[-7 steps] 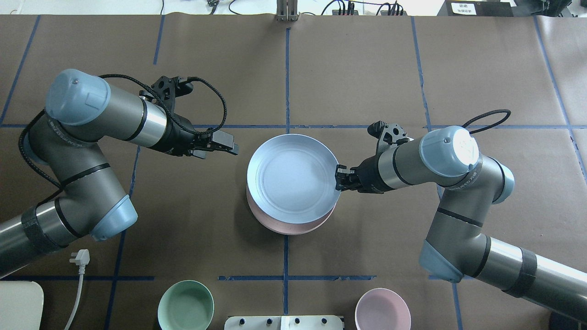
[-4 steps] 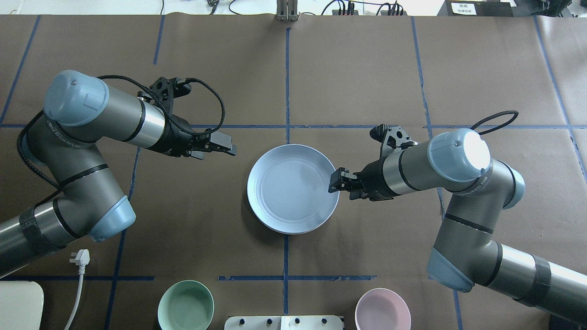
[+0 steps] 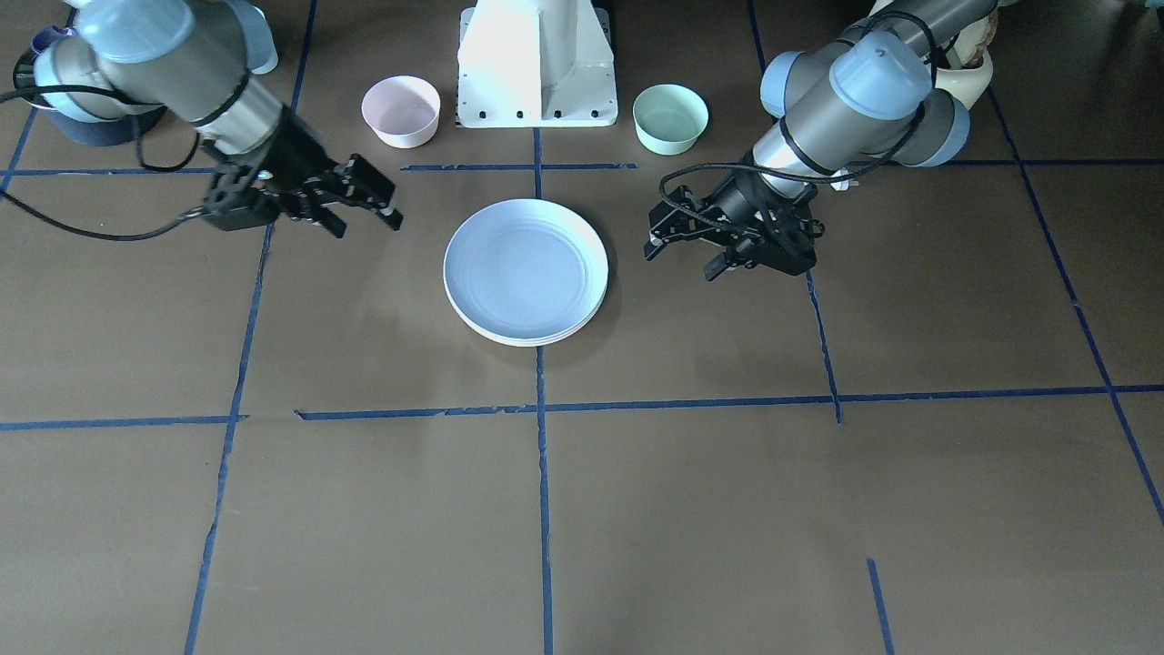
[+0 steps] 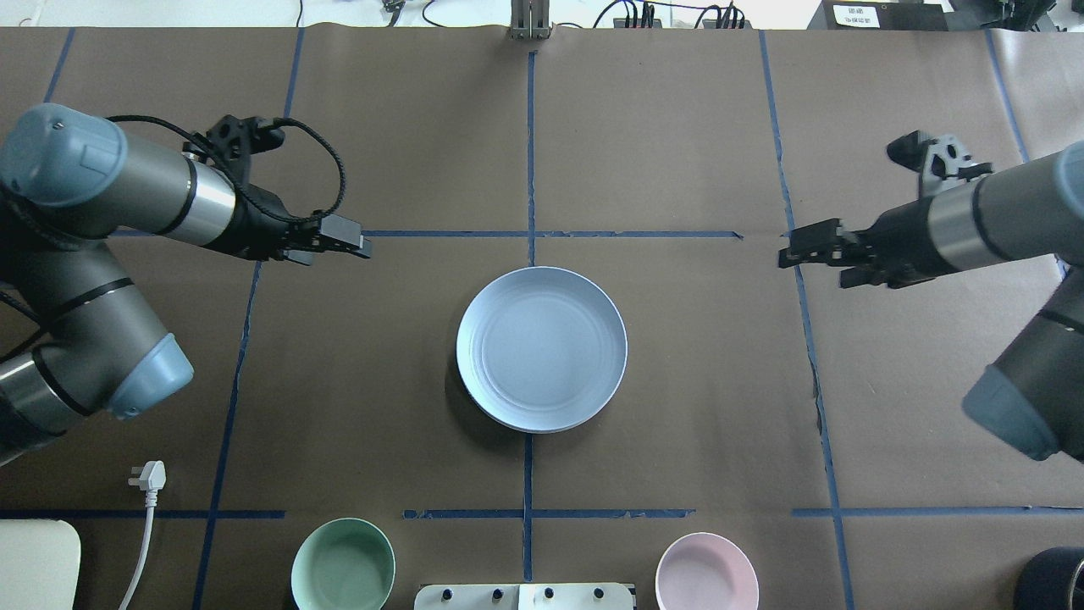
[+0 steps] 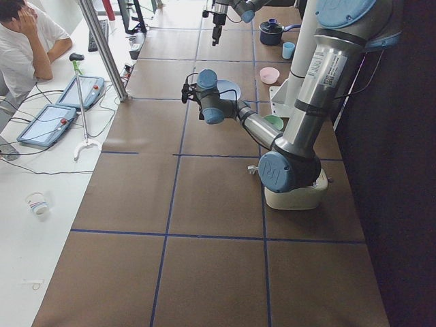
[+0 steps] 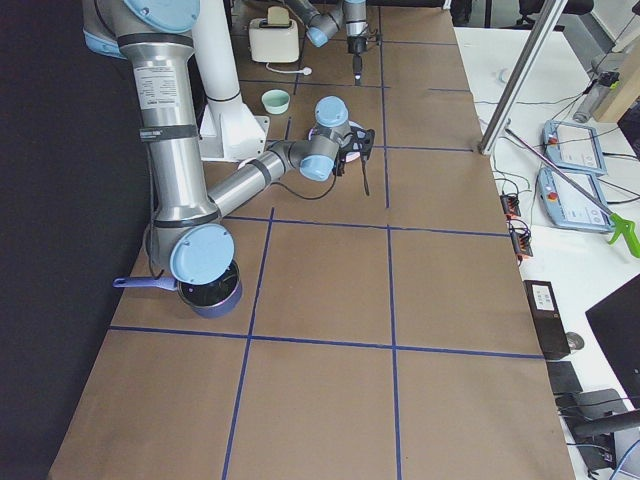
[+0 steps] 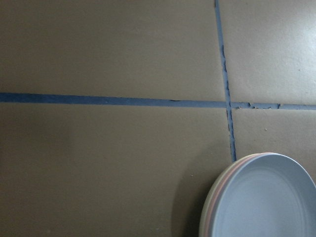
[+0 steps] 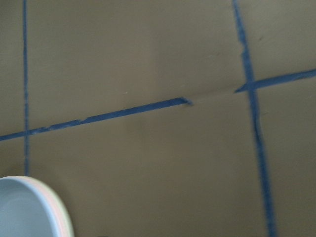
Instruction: Stack three plates with pink and blue
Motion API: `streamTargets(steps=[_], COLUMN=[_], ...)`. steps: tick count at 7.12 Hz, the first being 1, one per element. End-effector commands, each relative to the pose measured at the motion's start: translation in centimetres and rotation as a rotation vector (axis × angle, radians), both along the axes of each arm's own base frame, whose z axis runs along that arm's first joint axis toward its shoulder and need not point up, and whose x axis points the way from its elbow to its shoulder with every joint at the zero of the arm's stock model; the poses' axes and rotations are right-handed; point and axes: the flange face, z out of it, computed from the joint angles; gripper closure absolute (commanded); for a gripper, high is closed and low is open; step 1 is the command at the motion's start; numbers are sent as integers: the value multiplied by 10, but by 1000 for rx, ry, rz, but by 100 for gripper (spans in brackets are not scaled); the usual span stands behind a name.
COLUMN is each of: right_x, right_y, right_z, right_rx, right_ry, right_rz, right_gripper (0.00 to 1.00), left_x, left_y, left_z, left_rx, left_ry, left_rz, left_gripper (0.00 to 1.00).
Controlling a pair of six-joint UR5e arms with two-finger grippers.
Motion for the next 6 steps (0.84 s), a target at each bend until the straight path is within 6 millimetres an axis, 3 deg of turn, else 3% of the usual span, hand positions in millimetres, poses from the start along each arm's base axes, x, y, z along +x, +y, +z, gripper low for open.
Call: streamTargets(steps=[1,2,3,4,5,6], right_x=[126,184,227,258,276,289], right_y=[-24,-35,-41,-41,-37,-32], right_z=[99,145,186,222,243,250], right_rx=[127,131,142,161,164,156], right_ry=[253,278,247,255,265,275], right_rz=[-168,-205,-233,-250,-260,-274], right_gripper=[0,0,0,0,0,0], left_x=[-68,-106,-153,-211,-265,-315], left_y=[-11,-20,-30,-26,-21,-15], left_z=[87,117,133,154,168,187], left_rx=[126,174,189,221,234,175], left_ry=[-157,-262,-382,-509,-580,-550], left_rz=[7,28,58,143,207,250], left_gripper=[1,0,0,0,0,0])
